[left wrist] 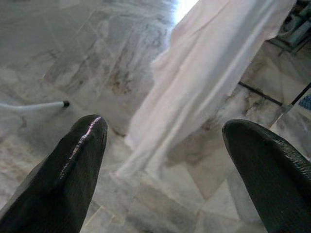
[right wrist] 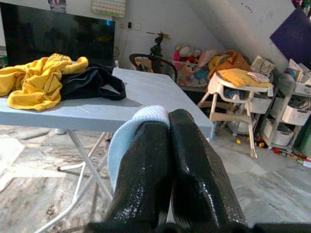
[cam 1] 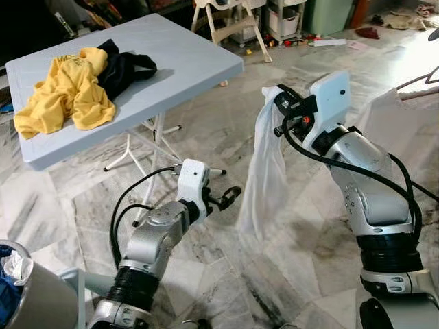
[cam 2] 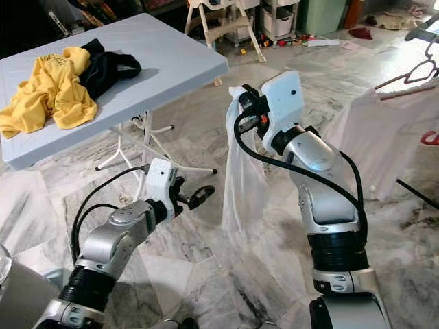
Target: Hang hanger
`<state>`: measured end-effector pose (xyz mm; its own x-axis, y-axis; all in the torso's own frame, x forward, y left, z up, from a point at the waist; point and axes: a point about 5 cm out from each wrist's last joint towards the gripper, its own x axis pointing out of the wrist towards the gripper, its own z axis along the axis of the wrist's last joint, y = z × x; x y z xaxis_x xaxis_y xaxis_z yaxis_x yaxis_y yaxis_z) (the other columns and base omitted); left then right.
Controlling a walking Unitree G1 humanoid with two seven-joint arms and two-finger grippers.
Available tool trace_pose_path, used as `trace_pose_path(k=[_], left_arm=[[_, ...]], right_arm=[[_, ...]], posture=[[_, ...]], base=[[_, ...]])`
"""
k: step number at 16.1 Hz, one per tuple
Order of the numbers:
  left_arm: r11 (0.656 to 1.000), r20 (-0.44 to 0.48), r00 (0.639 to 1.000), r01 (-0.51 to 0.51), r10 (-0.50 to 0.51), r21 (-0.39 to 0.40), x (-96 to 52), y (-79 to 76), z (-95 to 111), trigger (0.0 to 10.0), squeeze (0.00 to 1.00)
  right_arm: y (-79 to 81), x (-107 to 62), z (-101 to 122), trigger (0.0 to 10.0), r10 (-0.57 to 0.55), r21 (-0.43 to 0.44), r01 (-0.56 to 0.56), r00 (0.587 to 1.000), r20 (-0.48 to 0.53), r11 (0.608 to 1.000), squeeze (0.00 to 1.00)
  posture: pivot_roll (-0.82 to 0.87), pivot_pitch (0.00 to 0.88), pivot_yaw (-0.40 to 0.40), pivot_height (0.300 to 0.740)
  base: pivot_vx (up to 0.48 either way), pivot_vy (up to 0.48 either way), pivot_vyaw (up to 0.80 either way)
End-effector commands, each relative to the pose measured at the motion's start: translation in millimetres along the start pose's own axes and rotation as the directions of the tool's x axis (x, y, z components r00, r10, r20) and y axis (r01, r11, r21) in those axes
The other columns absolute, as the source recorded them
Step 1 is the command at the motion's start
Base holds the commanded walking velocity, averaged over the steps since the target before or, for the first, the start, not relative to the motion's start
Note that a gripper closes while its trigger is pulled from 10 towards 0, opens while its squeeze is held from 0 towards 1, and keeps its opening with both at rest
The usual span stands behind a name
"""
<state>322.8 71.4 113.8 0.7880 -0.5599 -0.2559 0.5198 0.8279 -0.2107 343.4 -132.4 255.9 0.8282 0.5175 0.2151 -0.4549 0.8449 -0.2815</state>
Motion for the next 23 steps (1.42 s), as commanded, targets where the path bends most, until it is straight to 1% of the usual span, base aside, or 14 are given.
trace_pose_path(k=[1,4,6,7,8,10,12,14,16,18,19,20,21,23], left_arm=[[1.0,0.03,0.999,-0.025,0.024,0.012,0.6,4.8,6.3,10.0,0.0],[0.993,0.09,0.994,-0.072,0.064,0.095,5.2,8.7,17.1,10.0,0.0],[0.99,0.15,0.983,-0.119,0.108,0.069,6.1,15.2,27.0,10.0,0.0],[0.986,0.186,0.975,-0.143,0.125,0.083,4.8,19.9,33.0,10.0,0.0],[0.981,0.215,0.962,-0.183,0.166,0.062,2.3,29.4,37.4,10.0,0.0],[0.968,0.247,0.943,-0.245,0.223,0.061,-1.9,41.8,41.7,10.0,0.0],[0.933,0.263,0.902,-0.359,0.343,0.016,-8.7,66.2,41.8,10.0,0.0],[0.925,0.221,0.9,-0.38,0.376,-0.026,-5.9,73.4,35.4,10.0,0.0],[0.943,0.184,0.925,-0.328,0.331,-0.046,3.7,63.3,27.8,10.0,0.0],[0.984,0.098,0.979,-0.178,0.18,-0.024,24.8,26.8,5.5,10.0,0.0],[0.996,0.07,0.993,-0.09,0.091,-0.013,31.8,6.0,-2.2,10.0,0.0],[0.999,0.067,0.996,-0.05,0.051,-0.011,34.7,-3.1,-4.1,10.0,0.0],[1.0,0.068,0.998,0.012,-0.01,-0.015,37.6,-14.3,-4.3,10.0,0.0],[0.995,0.089,0.991,0.097,-0.097,0.004,36.2,-27.4,0.5,10.0,0.0]], right_arm=[[8.8,1.6,11.2,0.0,0.051,-0.022,-0.05,0.998,0.045,0.998,0.0],[23.1,1.0,15.9,0.0,0.211,-0.03,-0.21,0.977,0.032,0.977,0.0],[28.3,-7.1,26.3,0.0,0.301,0.04,-0.305,0.95,0.077,0.951,0.0],[28.9,-15.3,34.2,0.0,0.354,0.065,-0.362,0.929,0.111,0.93,0.0],[25.7,-25.5,39.8,0.0,0.393,0.085,-0.406,0.91,0.132,0.91,0.0],[18.5,-33.3,42.2,0.0,0.402,0.086,-0.415,0.906,0.133,0.906,0.0],[12.4,-37.6,47.9,0.0,0.393,0.097,-0.408,0.909,0.141,0.908,0.0],[15.6,-40.5,49.7,0.0,0.412,0.105,-0.427,0.9,0.139,0.898,0.0],[21.5,-41.2,52.1,0.0,0.438,0.119,-0.455,0.887,0.147,0.882,0.0],[30.4,-40.1,54.3,0.0,0.479,0.137,-0.5,0.863,0.161,0.855,0.0],[34.9,-38.7,55.7,0.0,0.497,0.145,-0.52,0.851,0.171,0.842,0.0],[36.4,-38.5,56.3,0.0,0.502,0.152,-0.526,0.847,0.174,0.837,0.0],[36.9,-37.2,55.2,0.0,0.497,0.149,-0.52,0.852,0.165,0.841,0.0],[31.3,-28.7,45.0,0.0,0.431,0.114,-0.443,0.895,0.116,0.889,0.0]], posture=[[-0.16,0.088,0.092,0.74],[-0.16,0.078,0.097,0.74],[-0.16,0.076,0.099,0.74],[-0.17,0.077,0.102,0.74],[-0.17,0.078,0.105,0.74],[-0.18,0.078,0.115,0.74],[-0.19,0.077,0.127,0.74],[-0.19,0.076,0.129,0.74],[-0.19,0.074,0.129,0.74],[-0.19,0.073,0.127,0.74],[-0.2,0.074,0.128,0.74],[-0.2,0.075,0.128,0.74],[-0.2,0.077,0.128,0.74],[-0.2,0.079,0.131,0.74]], base=[[0.0,0.0,0.0],[0.0,0.0,0.0],[0.0,0.0,0.0],[0.0,0.0,0.0],[0.0,0.0,0.0],[0.0,0.0,0.0],[0.0,0.0,0.0],[0.0,0.0,0.0],[0.0,0.0,0.0],[0.0,0.0,0.0],[0.0,0.0,0.0],[0.0,0.0,0.0],[0.0,0.0,0.0],[0.0,0.0,0.0]])
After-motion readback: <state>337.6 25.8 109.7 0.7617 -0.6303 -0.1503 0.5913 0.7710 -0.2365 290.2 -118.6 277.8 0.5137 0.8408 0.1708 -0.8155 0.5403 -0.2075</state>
